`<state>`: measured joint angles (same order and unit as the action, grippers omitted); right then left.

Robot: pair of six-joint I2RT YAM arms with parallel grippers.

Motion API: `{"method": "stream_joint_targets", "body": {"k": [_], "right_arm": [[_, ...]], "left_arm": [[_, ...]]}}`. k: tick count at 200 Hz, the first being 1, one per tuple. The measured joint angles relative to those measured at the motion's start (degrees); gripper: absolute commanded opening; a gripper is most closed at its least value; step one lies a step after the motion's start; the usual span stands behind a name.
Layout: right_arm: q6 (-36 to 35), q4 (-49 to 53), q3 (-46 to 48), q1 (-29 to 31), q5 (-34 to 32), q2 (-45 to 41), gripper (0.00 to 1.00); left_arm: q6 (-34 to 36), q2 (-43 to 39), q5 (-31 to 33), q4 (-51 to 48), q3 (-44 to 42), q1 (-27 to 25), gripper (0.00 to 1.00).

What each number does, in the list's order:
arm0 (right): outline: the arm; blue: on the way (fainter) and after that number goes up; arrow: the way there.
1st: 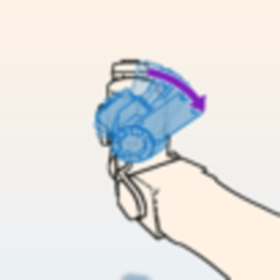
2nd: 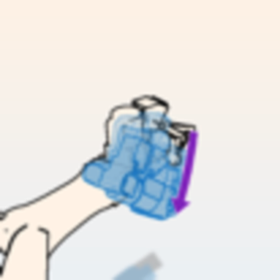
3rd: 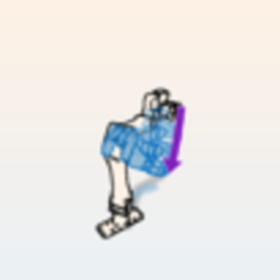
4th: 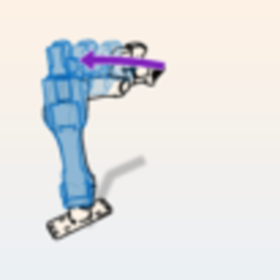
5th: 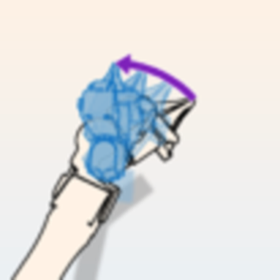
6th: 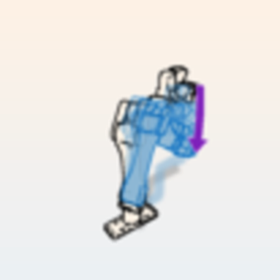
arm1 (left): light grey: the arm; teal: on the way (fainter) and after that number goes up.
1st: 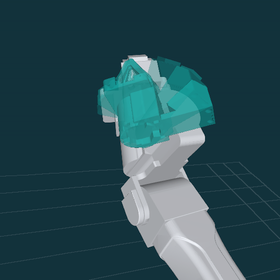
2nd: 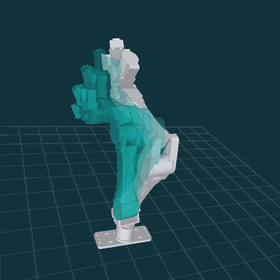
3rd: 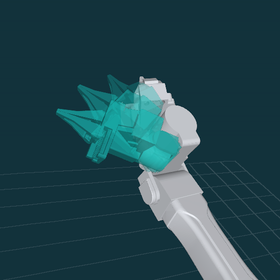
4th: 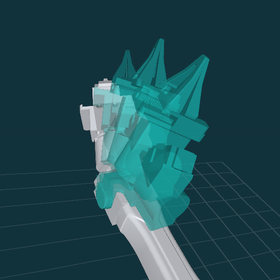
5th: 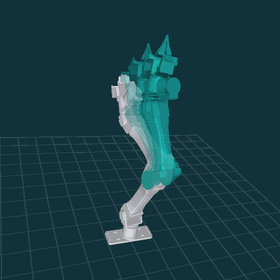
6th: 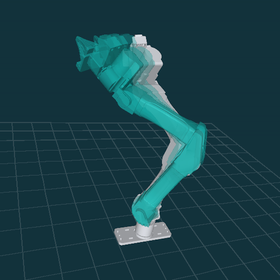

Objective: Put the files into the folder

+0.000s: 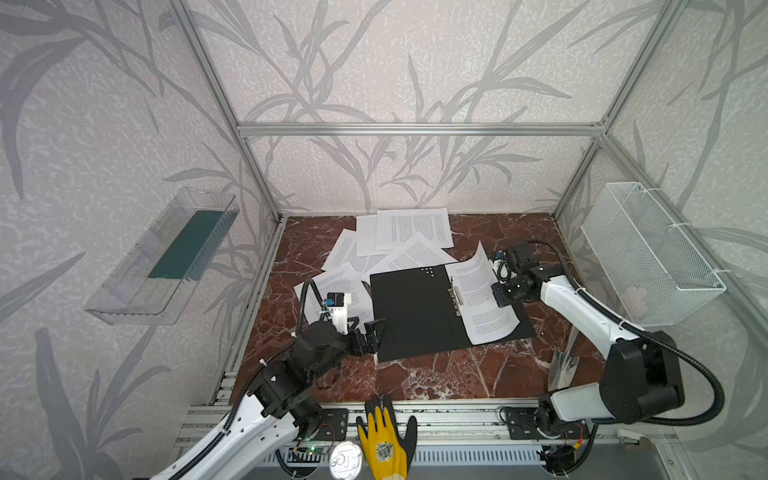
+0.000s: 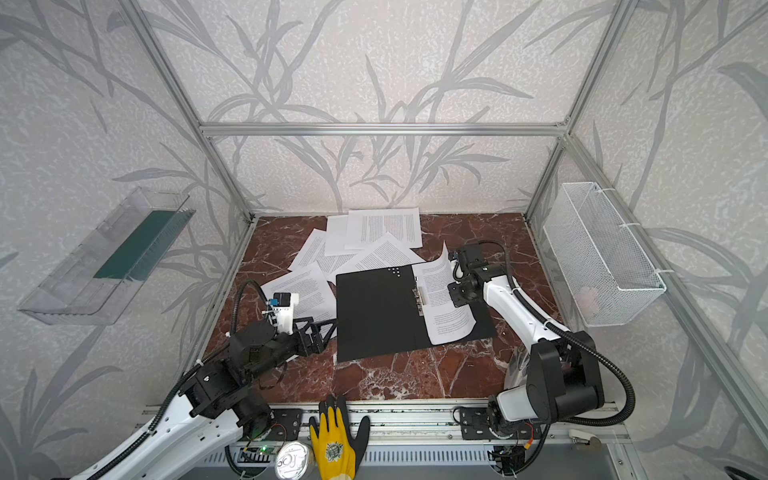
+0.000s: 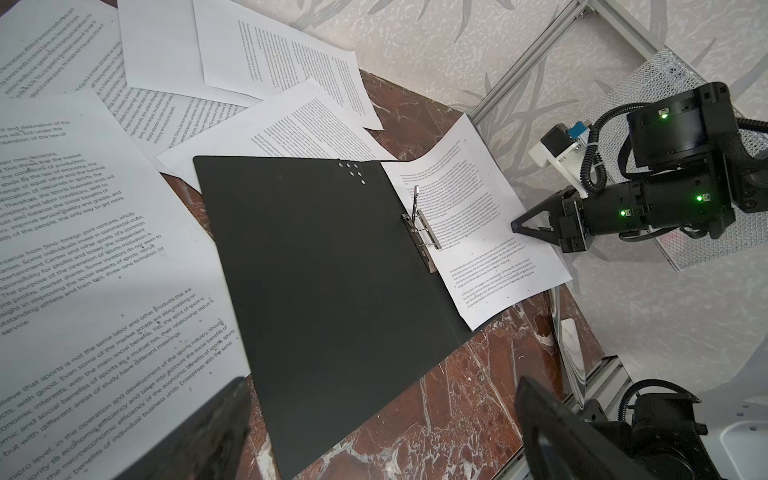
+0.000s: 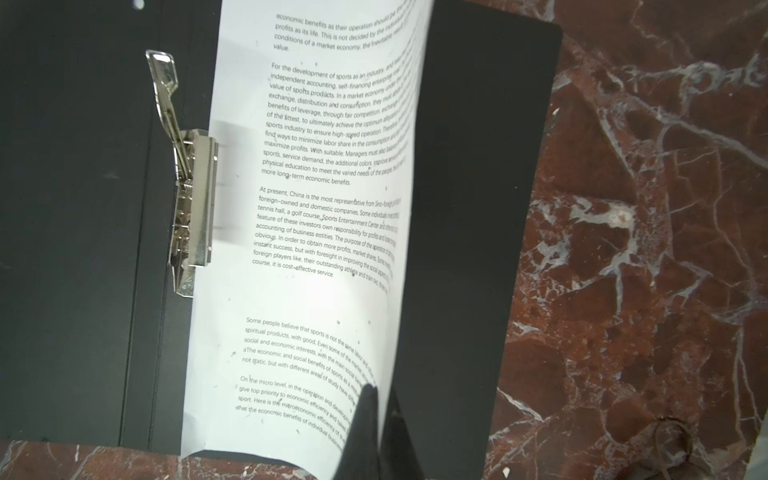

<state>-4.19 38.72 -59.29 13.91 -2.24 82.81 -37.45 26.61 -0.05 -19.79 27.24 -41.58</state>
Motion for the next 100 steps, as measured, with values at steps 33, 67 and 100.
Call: {"method": "stream_joint_targets", "body": {"k": [33,67,100], "right_arm": [[1.73,0.35,-0.66,-0.33,1.18,2.19,0.00],[2.69,0.35,-0.74,-0.39,1.25,2.40,0.01],[3.30,0.52,-0.83,-0.76,1.79,2.40,0.05]], "left_arm": [[0.00,0.00,0.02,0.00,0.00,0.00,0.99],[0.00,0.00,0.00,0.00,0.00,0.00,0.99],[0.00,0.00,0.00,0.00,0.00,0.00,0.99]]}}
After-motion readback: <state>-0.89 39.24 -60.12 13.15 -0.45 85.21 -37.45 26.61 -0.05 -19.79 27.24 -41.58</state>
